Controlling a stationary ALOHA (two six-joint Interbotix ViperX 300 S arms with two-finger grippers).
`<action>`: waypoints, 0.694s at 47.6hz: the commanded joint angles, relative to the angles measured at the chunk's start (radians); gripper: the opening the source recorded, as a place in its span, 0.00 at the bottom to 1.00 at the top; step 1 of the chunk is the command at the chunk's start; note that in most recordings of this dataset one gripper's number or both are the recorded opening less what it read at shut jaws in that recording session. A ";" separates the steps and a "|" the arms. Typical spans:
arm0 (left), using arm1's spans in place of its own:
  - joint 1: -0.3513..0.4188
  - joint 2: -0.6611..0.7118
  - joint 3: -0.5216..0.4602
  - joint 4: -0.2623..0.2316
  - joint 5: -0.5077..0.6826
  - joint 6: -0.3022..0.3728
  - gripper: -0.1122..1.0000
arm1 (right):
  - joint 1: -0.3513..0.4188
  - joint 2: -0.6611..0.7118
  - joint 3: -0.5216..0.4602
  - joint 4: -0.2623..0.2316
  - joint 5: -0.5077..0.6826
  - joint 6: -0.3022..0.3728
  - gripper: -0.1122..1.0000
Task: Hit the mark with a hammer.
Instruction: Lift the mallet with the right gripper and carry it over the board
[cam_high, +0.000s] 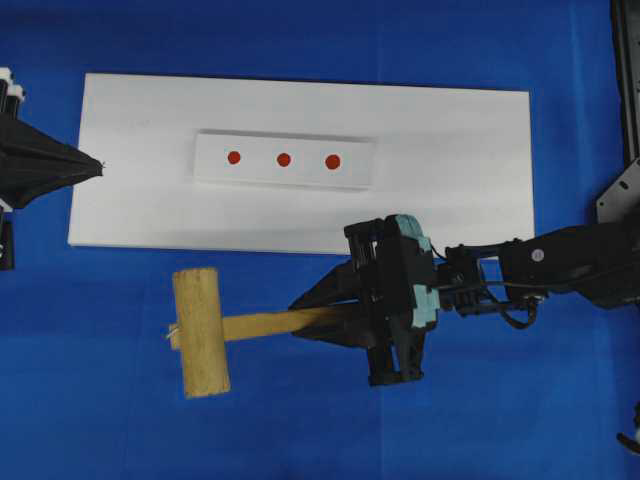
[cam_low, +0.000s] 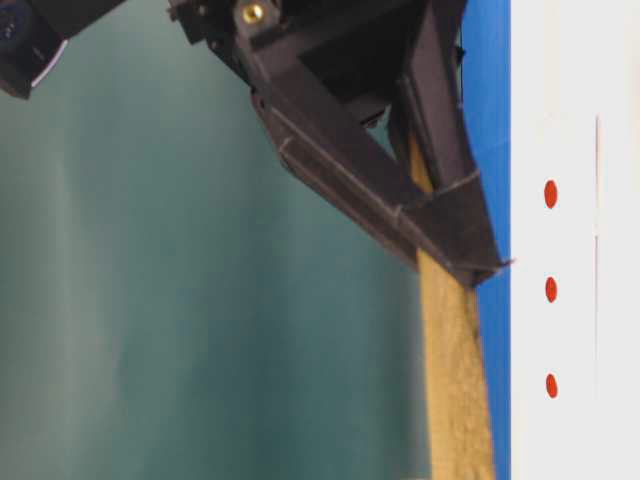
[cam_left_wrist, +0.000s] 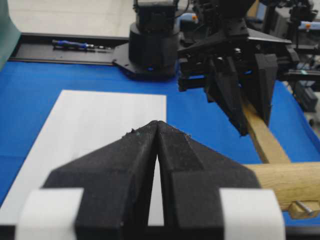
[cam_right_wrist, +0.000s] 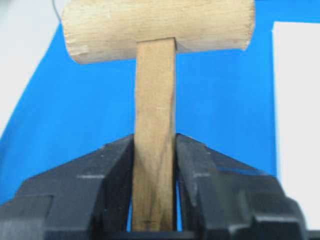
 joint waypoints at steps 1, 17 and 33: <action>-0.003 0.005 -0.011 0.000 -0.005 -0.002 0.10 | -0.012 -0.031 -0.011 -0.002 -0.005 -0.005 0.19; -0.003 0.005 -0.011 0.000 -0.005 -0.002 0.10 | -0.163 -0.067 0.031 -0.003 0.011 -0.051 0.19; -0.003 0.005 -0.009 0.000 -0.005 -0.002 0.10 | -0.281 -0.100 0.058 -0.005 0.011 -0.127 0.19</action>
